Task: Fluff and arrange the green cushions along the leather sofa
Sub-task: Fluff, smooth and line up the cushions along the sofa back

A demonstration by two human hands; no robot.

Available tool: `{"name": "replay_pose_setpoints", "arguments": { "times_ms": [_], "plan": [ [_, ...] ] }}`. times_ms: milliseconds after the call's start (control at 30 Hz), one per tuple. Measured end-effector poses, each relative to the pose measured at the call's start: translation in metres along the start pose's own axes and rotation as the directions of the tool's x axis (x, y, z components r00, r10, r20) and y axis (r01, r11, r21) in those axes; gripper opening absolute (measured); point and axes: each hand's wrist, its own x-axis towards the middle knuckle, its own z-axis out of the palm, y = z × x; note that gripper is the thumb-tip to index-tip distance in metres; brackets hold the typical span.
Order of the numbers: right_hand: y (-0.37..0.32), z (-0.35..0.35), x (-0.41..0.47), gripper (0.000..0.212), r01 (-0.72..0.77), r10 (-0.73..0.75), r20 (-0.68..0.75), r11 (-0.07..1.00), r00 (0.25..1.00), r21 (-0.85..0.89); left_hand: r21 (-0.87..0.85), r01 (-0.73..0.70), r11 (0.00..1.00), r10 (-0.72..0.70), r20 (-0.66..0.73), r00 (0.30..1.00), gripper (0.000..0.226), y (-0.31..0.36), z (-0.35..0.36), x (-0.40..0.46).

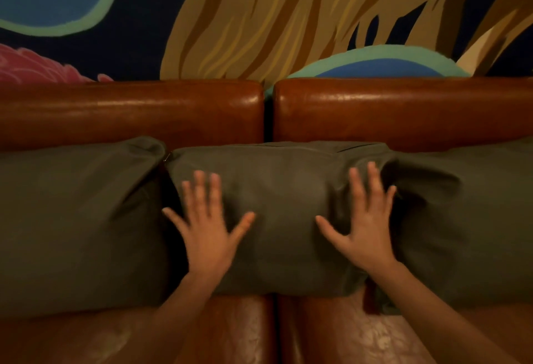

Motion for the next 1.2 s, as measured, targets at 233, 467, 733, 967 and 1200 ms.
{"name": "replay_pose_setpoints", "arguments": {
  "times_ms": [233,467,733,967,1200],
  "plan": [
    [-0.049,0.048,0.000,0.063,0.445,-0.401,0.214,0.865,0.891,-0.233,0.259,-0.481,0.838,0.420,0.258,0.870,0.075,0.014,0.033,-0.005],
    [-0.018,0.065,0.021,0.063,0.532,-0.459,0.283,0.796,0.842,-0.290,0.270,-0.439,0.857,0.379,0.247,0.892,0.080,0.010,0.051,0.010],
    [-0.016,0.075,0.021,0.057,0.428,-0.360,0.251,0.845,0.899,-0.322,0.240,-0.421,0.875,0.355,0.275,0.894,0.084,0.009,0.056,0.015],
    [-0.022,0.053,0.018,0.060,0.424,-0.336,0.305,0.857,0.891,-0.295,0.225,-0.439,0.870,0.355,0.333,0.874,0.082,0.012,0.040,0.013],
    [0.002,-0.010,0.007,0.055,0.318,-0.143,0.424,0.869,0.894,-0.378,0.217,-0.481,0.849,0.357,0.435,0.827,0.089,0.032,0.002,0.016]
  ]
}}
